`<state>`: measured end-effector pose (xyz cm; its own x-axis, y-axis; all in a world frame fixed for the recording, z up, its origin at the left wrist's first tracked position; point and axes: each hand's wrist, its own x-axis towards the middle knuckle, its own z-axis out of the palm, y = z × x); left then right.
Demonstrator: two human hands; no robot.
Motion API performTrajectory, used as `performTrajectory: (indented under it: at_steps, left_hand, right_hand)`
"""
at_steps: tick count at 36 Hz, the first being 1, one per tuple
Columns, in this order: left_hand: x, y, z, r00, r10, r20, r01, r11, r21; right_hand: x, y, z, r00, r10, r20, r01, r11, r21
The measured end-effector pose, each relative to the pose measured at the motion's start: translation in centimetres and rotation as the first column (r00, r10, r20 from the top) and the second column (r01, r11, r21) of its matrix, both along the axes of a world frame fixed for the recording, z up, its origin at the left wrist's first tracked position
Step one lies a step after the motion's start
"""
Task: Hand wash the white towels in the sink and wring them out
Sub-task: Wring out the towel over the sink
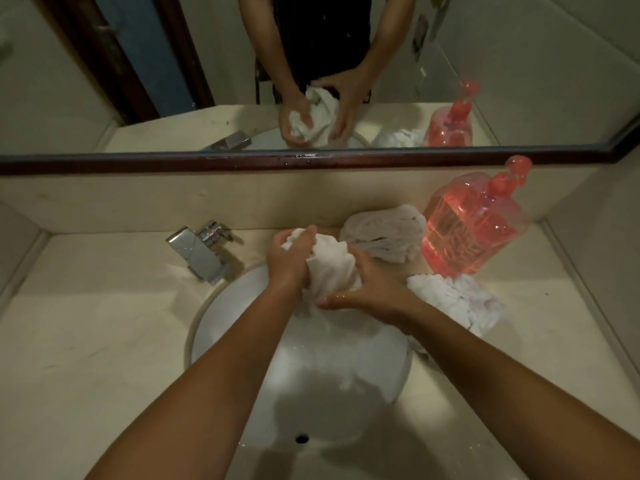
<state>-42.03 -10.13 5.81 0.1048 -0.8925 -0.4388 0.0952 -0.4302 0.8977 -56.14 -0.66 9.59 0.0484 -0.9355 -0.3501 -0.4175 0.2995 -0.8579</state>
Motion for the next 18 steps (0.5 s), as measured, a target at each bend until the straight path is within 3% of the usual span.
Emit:
performTrajectory:
  at_steps: [4, 6, 8, 10, 12, 15, 18]
  left_hand:
    - [0.1, 0.9, 1.2, 0.996, 0.061, -0.068, -0.053, 0.993, 0.106]
    - [0.0, 1.2, 2.1, 0.997, 0.02, -0.081, -0.013, 0.996, 0.086]
    - [0.4, 1.2, 2.9, 0.984, -0.07, -0.166, 0.074, 0.997, 0.016]
    - [1.4, 1.0, 3.2, 0.958, -0.156, -0.242, 0.138, 0.986, -0.09]
    - [2.6, 0.8, 2.8, 0.942, -0.194, -0.273, 0.155, 0.976, -0.156]
    - [3.7, 0.2, 1.5, 0.914, -0.17, -0.369, 0.123, 0.981, -0.149]
    - [3.5, 0.1, 1.6, 0.782, -0.353, -0.514, 0.375, 0.925, -0.064]
  right_hand:
    - [1.1, 0.7, -0.7, 0.971, -0.024, -0.237, -0.005, 0.993, -0.12]
    - [1.2, 0.7, -0.8, 0.979, -0.039, -0.2, -0.001, 0.981, -0.194]
    - [1.2, 0.5, -0.5, 0.994, -0.078, -0.078, 0.057, 0.968, -0.243]
    - [0.7, 0.1, -0.1, 0.989, -0.141, 0.045, 0.147, 0.979, -0.139]
    - [-0.2, -0.1, 0.0, 0.946, -0.185, 0.264, 0.188, 0.982, 0.016]
    - [-1.1, 0.1, 0.6, 0.74, -0.296, 0.604, 0.182, 0.953, 0.244]
    - [-0.8, 0.3, 0.7, 0.557, -0.341, 0.757, 0.074, 0.929, 0.364]
